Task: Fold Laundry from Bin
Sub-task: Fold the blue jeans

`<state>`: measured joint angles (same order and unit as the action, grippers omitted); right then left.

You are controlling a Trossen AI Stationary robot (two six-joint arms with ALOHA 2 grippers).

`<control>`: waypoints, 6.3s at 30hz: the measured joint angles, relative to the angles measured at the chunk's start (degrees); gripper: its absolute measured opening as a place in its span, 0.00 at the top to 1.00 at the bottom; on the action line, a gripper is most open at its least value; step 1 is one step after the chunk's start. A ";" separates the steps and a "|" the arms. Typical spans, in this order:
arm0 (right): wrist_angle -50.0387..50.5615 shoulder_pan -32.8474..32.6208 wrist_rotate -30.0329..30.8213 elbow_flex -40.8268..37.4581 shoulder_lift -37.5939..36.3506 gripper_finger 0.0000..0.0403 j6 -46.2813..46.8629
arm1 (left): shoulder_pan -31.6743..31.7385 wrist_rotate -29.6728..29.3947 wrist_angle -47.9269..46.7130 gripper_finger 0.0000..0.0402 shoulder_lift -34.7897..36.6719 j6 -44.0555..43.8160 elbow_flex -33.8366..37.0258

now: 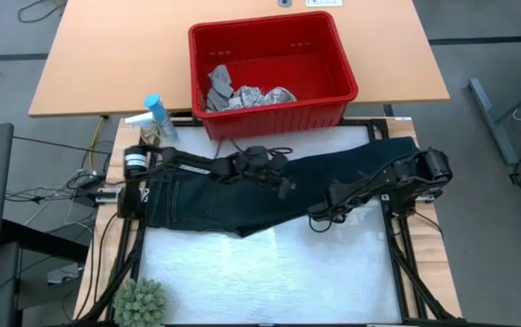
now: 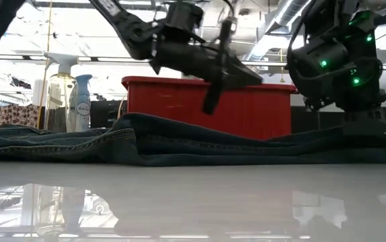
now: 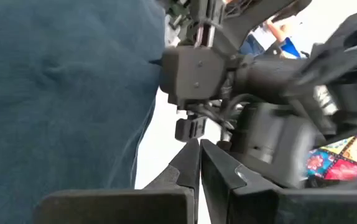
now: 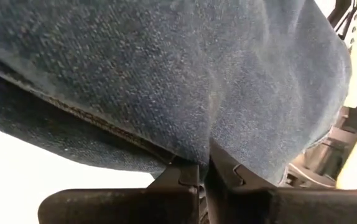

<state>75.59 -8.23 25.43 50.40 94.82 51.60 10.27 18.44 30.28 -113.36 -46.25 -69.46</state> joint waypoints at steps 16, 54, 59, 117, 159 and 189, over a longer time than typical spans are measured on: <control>-1.84 0.46 -0.24 0.10 -1.57 0.94 1.07 | -1.04 -6.18 -12.34 1.00 -16.42 3.21 -15.18; -4.17 -2.81 4.91 15.48 -1.40 0.93 -5.96 | -2.06 -4.26 -26.33 1.00 -11.56 15.98 -16.73; -3.35 -3.96 4.90 15.09 -1.46 0.93 -3.80 | 0.59 -7.91 -35.38 1.00 -8.20 20.79 -16.66; -4.59 -13.90 2.64 14.94 -9.87 0.45 -54.44 | 4.19 -11.28 -30.79 1.00 -13.36 33.52 -16.47; -8.47 -1.87 -10.49 14.47 -0.06 0.94 -70.85 | 5.67 -10.94 -33.80 1.00 -13.27 34.60 -16.53; 4.41 14.77 -5.59 9.82 -29.12 0.49 2.74 | 7.06 -7.47 -35.94 1.00 -13.27 33.63 -16.53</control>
<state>80.00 6.55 19.84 60.23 65.70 54.34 17.32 10.97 -5.66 -126.63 -12.62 -86.00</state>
